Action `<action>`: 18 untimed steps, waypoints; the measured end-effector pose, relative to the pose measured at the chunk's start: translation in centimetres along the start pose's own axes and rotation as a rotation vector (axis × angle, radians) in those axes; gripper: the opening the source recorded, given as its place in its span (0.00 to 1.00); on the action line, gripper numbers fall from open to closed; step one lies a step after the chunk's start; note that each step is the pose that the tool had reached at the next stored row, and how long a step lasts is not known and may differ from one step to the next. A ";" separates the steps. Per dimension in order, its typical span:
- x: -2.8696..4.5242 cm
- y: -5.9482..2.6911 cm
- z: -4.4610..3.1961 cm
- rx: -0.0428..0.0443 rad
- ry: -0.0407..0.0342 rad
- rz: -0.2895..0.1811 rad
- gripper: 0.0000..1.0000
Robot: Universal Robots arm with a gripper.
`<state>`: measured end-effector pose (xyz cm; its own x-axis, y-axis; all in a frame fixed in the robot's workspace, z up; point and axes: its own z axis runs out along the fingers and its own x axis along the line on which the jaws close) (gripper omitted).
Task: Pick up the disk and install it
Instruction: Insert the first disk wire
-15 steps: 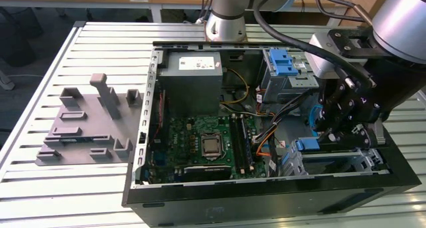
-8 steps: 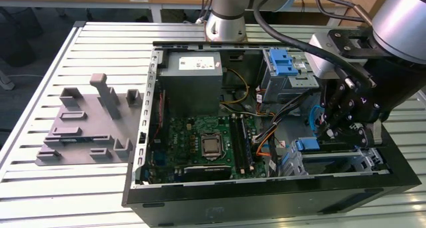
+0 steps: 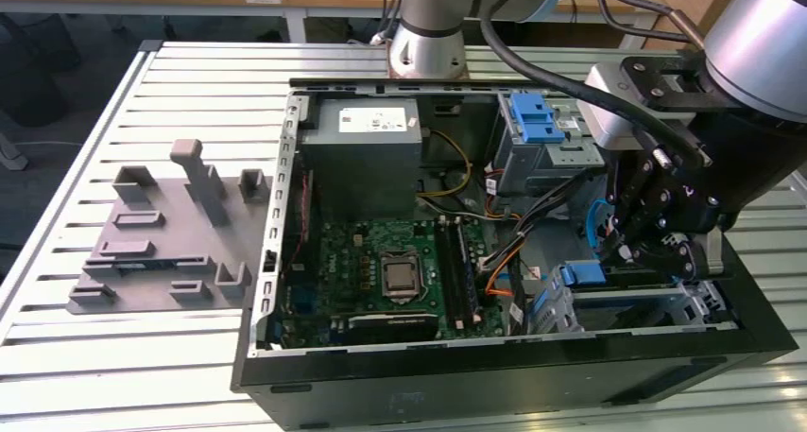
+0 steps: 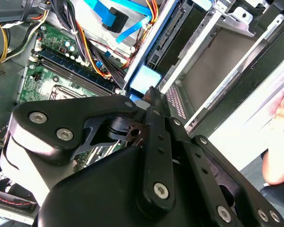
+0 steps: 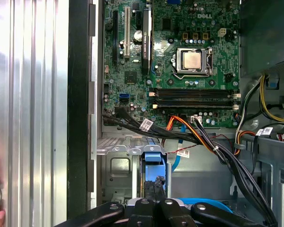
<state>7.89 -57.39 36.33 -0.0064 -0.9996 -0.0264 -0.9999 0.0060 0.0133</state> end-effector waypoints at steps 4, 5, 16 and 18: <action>-0.01 -0.03 0.01 0.0000 -0.0001 0.000 0.11; -0.01 -0.05 0.01 0.0000 -0.0002 0.000 0.11; -0.55 -1.11 0.00 0.0000 0.0000 -0.001 0.11; -0.90 -1.22 0.01 0.0000 0.0000 -0.001 0.11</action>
<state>9.12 -56.49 36.32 -0.0055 -0.9996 -0.0264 -0.9999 0.0051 0.0133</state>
